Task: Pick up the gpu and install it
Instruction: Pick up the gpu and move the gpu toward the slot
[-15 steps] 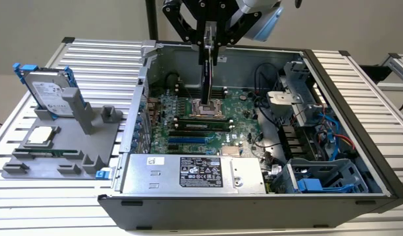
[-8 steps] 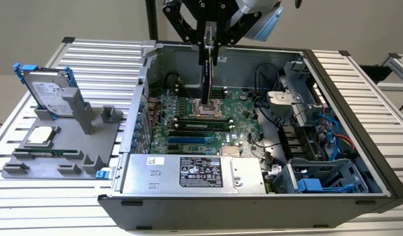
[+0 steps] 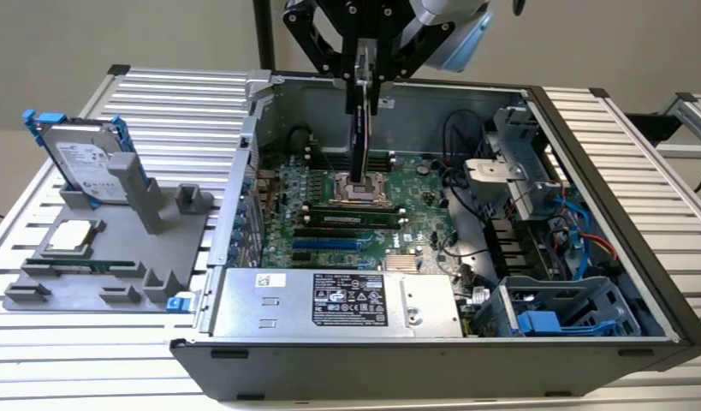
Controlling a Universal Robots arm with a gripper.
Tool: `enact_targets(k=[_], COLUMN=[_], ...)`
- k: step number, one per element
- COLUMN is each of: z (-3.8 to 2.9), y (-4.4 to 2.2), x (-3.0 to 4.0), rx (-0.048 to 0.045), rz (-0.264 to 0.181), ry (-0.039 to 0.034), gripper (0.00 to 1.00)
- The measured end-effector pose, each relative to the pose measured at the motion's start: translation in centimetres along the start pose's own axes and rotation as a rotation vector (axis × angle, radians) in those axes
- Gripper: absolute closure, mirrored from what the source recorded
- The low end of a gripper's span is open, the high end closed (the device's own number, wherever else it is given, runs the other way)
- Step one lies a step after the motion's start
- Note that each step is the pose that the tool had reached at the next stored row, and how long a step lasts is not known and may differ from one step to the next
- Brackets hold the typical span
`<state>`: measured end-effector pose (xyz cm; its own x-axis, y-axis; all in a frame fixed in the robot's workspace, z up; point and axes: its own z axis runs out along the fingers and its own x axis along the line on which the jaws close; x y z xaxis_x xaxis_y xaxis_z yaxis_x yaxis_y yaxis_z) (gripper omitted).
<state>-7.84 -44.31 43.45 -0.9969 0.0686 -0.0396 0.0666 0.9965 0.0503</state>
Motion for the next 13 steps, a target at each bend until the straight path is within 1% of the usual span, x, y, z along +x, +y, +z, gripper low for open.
enact_targets(k=[13], z=[0.06], y=[0.00], x=[-0.02], rx=[-0.0001], rz=[0.000], ry=[0.0000], gripper=[1.00])
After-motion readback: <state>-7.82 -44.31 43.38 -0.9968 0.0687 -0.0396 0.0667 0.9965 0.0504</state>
